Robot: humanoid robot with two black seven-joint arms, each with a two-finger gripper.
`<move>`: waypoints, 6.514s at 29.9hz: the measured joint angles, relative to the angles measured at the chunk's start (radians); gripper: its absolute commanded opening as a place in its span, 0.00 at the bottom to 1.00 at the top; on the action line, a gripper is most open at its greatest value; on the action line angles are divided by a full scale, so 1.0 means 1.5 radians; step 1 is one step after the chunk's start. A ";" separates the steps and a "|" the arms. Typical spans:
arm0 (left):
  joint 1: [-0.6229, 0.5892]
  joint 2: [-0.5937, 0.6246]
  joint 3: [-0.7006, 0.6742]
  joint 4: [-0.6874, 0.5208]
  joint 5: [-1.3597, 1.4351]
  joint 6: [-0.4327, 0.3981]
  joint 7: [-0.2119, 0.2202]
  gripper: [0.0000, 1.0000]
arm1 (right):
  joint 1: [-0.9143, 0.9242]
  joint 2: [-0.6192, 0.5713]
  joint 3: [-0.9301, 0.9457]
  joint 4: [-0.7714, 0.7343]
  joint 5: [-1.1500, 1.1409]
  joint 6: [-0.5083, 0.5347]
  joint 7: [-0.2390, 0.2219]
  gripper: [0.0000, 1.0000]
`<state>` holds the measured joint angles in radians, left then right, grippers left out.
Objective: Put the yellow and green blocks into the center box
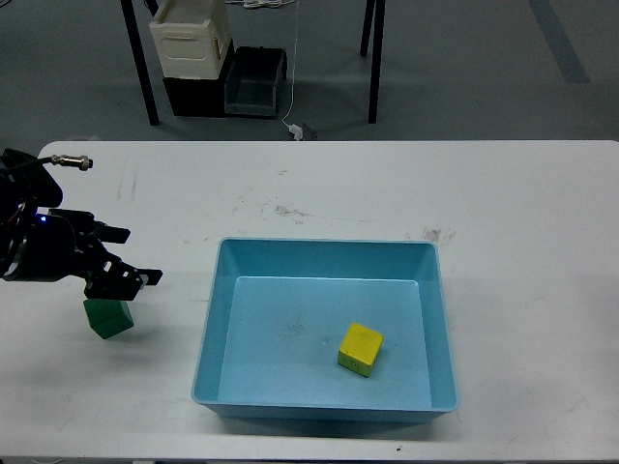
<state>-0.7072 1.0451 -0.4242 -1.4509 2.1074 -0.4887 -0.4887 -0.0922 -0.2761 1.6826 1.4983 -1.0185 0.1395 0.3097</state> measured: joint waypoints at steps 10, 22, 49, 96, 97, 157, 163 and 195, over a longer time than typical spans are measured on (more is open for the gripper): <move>0.003 -0.021 0.053 0.064 0.022 0.000 0.000 1.00 | -0.007 0.000 0.000 -0.002 0.000 0.000 0.000 0.99; 0.007 -0.047 0.081 0.110 0.021 0.000 0.000 1.00 | -0.008 0.001 0.000 -0.003 0.000 0.000 0.000 0.99; 0.016 -0.068 0.083 0.135 0.043 0.000 0.000 0.38 | -0.015 0.000 0.001 -0.004 0.005 -0.010 0.000 0.99; -0.395 -0.360 0.282 -0.030 -0.090 0.000 0.000 0.39 | -0.019 0.001 -0.006 -0.008 0.020 -0.034 0.000 0.99; -0.395 -0.376 0.294 -0.023 -0.065 0.000 0.000 0.40 | -0.019 0.001 -0.006 -0.008 0.023 -0.034 0.000 0.99; 0.408 -0.326 -0.420 0.051 -1.467 0.024 0.000 1.00 | -0.020 0.038 -0.080 0.025 0.668 0.000 -0.023 1.00; 0.445 -0.352 -0.395 0.033 -1.507 0.029 0.000 1.00 | -0.015 0.068 -0.119 0.025 0.744 0.013 -0.042 1.00; 0.501 -0.358 -0.314 -0.040 -1.713 0.002 0.000 1.00 | -0.075 0.123 -0.201 0.036 0.842 0.090 -0.071 1.00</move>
<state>0.0446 0.5081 -0.8956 -1.5113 -0.4619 -0.4864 -0.4888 -0.2047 -0.0914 1.3813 1.5521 0.2450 0.2746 0.2026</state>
